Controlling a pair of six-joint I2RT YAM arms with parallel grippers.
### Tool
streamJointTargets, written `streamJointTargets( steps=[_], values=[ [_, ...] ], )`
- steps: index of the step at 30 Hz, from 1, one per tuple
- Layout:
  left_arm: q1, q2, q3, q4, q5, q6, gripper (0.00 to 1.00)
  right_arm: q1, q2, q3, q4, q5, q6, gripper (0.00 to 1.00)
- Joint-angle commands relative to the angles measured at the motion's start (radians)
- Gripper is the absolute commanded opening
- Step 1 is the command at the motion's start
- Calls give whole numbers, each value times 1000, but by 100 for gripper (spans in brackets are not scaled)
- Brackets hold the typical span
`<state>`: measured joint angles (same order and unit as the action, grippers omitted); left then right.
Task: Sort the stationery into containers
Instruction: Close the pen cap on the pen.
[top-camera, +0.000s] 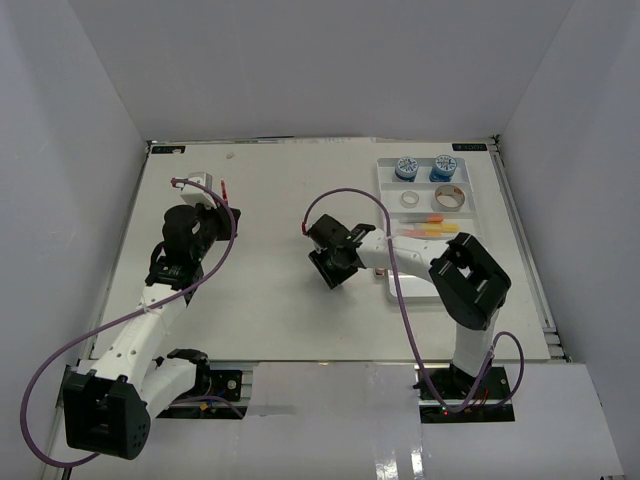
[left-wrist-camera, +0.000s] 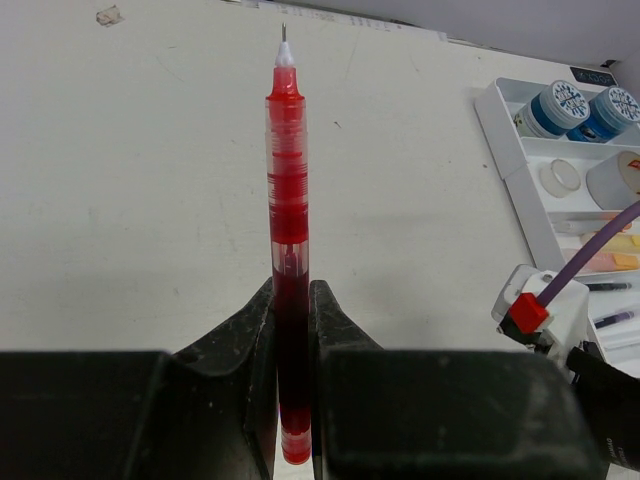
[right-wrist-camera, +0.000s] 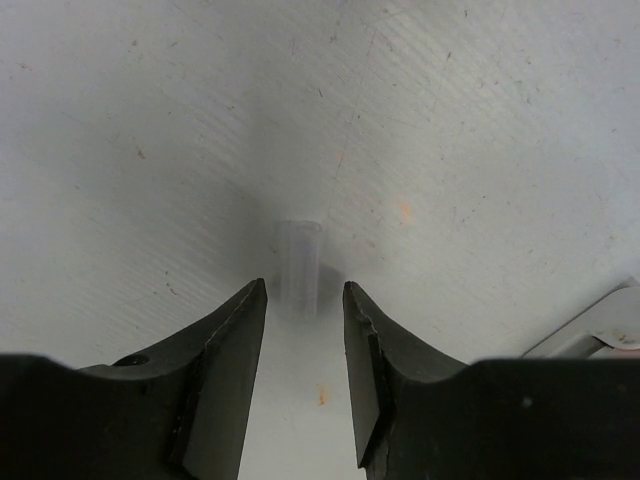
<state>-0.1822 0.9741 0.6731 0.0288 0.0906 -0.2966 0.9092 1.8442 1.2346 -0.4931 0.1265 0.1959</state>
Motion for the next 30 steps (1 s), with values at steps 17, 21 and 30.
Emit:
streamJointTargets(
  steps=[17,21,30],
  values=[
    [4,-6,-1,0,35,2,0,-9,110,140,-111,-42,-52,39],
    [6,-8,-1,2,40,4,0,-10,127,149,-116,-44,-52,37],
    [4,6,5,-3,63,10,0,-9,139,155,-113,-53,-61,17]
  ],
)
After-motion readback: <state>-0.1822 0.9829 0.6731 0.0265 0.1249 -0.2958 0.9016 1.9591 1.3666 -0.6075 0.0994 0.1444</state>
